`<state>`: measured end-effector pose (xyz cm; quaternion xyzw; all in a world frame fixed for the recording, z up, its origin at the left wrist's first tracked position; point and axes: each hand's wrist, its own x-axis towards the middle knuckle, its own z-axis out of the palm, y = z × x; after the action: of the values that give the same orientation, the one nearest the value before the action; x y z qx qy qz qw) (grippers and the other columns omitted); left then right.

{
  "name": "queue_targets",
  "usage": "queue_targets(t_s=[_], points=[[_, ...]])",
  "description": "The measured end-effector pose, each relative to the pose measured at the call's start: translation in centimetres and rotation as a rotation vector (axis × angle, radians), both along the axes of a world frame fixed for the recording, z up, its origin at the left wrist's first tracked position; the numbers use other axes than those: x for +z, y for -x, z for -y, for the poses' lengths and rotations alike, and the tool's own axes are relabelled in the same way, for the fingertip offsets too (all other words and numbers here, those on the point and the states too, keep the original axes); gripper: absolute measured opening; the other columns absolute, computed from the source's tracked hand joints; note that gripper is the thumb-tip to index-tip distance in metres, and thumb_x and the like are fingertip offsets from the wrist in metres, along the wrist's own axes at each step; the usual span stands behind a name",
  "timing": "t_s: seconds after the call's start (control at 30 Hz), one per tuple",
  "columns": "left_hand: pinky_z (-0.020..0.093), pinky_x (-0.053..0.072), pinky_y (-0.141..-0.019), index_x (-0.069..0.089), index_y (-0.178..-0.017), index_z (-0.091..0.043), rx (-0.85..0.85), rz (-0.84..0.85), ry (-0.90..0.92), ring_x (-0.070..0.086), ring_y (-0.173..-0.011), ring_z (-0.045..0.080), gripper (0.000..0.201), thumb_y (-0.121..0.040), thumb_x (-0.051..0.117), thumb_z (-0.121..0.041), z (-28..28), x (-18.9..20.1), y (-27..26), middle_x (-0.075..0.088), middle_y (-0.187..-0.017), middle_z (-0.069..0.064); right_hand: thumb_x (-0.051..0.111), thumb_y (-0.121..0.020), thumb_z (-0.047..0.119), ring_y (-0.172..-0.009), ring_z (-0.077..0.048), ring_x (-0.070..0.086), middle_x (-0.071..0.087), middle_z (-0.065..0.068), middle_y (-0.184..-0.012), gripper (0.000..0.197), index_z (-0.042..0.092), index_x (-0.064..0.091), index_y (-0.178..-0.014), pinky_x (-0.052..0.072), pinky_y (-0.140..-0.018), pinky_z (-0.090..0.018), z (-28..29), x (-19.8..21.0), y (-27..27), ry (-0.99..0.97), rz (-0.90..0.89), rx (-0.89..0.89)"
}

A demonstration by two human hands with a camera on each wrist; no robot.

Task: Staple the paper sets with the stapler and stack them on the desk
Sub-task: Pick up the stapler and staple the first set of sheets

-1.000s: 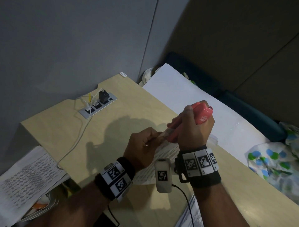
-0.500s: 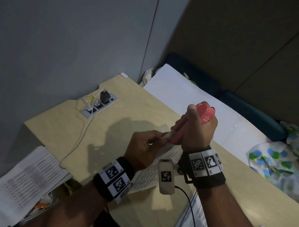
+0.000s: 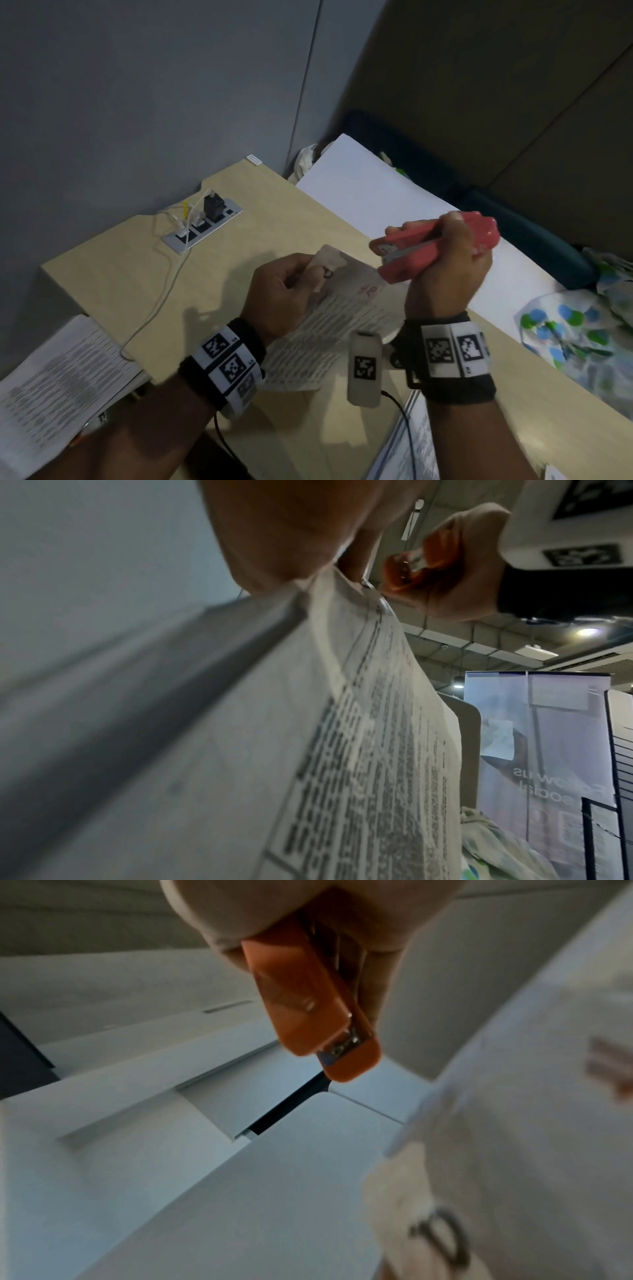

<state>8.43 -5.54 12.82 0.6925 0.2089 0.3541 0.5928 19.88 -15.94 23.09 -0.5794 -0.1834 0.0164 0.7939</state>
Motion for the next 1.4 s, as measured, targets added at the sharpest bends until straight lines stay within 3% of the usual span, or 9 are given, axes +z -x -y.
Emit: queue_targets(t_s=[0.17, 0.3, 0.47, 0.63, 0.77, 0.87, 1.07, 1.27, 1.4], points=[[0.021, 0.050, -0.051, 0.067, -0.090, -0.020, 0.083, -0.076, -0.067, 0.064, -0.064, 0.015, 0.009, -0.091, 0.058, -0.020, -1.6, -0.1, 0.9, 0.070, -0.075, -0.003, 0.047, -0.088, -0.002, -0.067, -0.026, 0.072, 0.069, -0.006, -0.064, 0.011, -0.010, 0.054, -0.093, 0.059, -0.063, -0.035, 4.5, -1.5, -2.9, 0.134, 0.063, 0.077], [0.020, 0.049, -0.050, 0.067, -0.090, -0.024, 0.106, -0.081, -0.105, 0.066, -0.066, 0.015, 0.009, -0.089, 0.058, -0.027, -3.0, 1.1, 1.2, 0.071, -0.078, -0.004, 0.046, -0.088, -0.015, -0.058, -0.019, 0.069, 0.067, -0.003, -0.064, 0.017, 0.000, 0.053, -0.093, 0.059, -0.054, -0.032, 7.3, -5.2, -3.7, 0.264, -0.009, 0.085], [0.020, 0.054, -0.056, 0.066, -0.092, -0.036, -0.037, 0.017, -0.173, 0.069, -0.075, 0.008, 0.013, -0.091, 0.056, -0.028, -3.6, 5.2, 0.7, 0.072, -0.084, -0.010, 0.058, -0.091, -0.002, -0.052, -0.019, 0.065, 0.057, -0.019, -0.080, 0.015, -0.001, 0.054, -0.106, 0.055, -0.054, -0.038, 7.4, -11.0, -4.3, 0.264, -0.333, 0.064], [0.021, 0.052, -0.063, 0.068, -0.087, -0.031, 0.011, 0.114, -0.173, 0.065, -0.077, 0.006, 0.014, -0.090, 0.057, -0.023, -4.7, 7.1, 0.1, 0.070, -0.081, -0.008, 0.061, -0.067, 0.010, -0.040, -0.031, 0.056, 0.048, -0.029, -0.039, 0.030, -0.013, 0.056, -0.049, 0.056, -0.060, -0.043, 5.5, -12.5, -3.7, 0.294, -0.339, 0.299], [0.017, 0.048, -0.062, 0.069, -0.081, -0.028, 0.237, 0.083, -0.027, 0.063, -0.072, 0.000, 0.014, -0.087, 0.058, -0.021, -7.3, 5.5, 0.0, 0.070, -0.076, -0.015, 0.068, -0.078, 0.040, -0.042, -0.031, 0.059, 0.060, -0.013, -0.049, 0.050, -0.006, 0.049, -0.083, 0.053, -0.051, -0.045, 4.6, -12.8, -3.0, 0.344, -0.431, 0.302], [0.025, 0.051, -0.071, 0.072, -0.091, -0.024, 0.287, 0.000, 0.009, 0.066, -0.081, 0.006, 0.013, -0.086, 0.060, -0.022, -8.8, 3.0, 0.4, 0.072, -0.086, -0.009, 0.052, -0.097, 0.027, -0.044, -0.034, 0.058, 0.066, -0.010, -0.056, 0.027, 0.001, 0.055, -0.099, 0.051, -0.045, -0.041, 4.1, -12.6, -1.9, 0.598, -0.283, 0.335], [0.032, 0.053, -0.081, 0.070, -0.092, -0.022, 0.365, -0.149, 0.083, 0.066, -0.085, 0.011, 0.013, -0.087, 0.059, -0.018, -9.9, -1.3, 0.6, 0.071, -0.088, -0.006, 0.074, -0.078, 0.010, -0.061, -0.035, 0.066, 0.070, -0.018, -0.081, 0.027, 0.007, 0.058, -0.100, 0.059, -0.056, -0.043, 2.1, -13.6, 0.9, 0.753, -0.197, 0.351], [0.027, 0.047, -0.081, 0.069, -0.100, -0.011, 0.348, -0.303, 0.013, 0.063, -0.091, 0.017, 0.016, -0.090, 0.058, -0.018, -10.9, -4.1, 0.7, 0.068, -0.093, 0.000, 0.065, -0.075, -0.003, -0.080, -0.034, 0.071, 0.072, -0.018, -0.089, 0.021, 0.004, 0.066, -0.094, 0.063, -0.065, -0.040, -0.2, -16.3, 1.7, 0.836, -0.360, 0.240], [0.027, 0.041, -0.074, 0.059, -0.095, -0.018, -0.007, -0.807, -0.067, 0.058, -0.085, 0.023, 0.025, -0.090, 0.056, -0.042, -10.7, -8.0, 1.5, 0.064, -0.096, 0.005, 0.062, -0.076, -0.002, -0.080, -0.032, 0.069, 0.072, -0.017, -0.089, 0.016, 0.001, 0.069, -0.090, 0.061, -0.077, -0.044, 0.0, -18.4, 1.2, 0.884, -0.461, 0.182]])
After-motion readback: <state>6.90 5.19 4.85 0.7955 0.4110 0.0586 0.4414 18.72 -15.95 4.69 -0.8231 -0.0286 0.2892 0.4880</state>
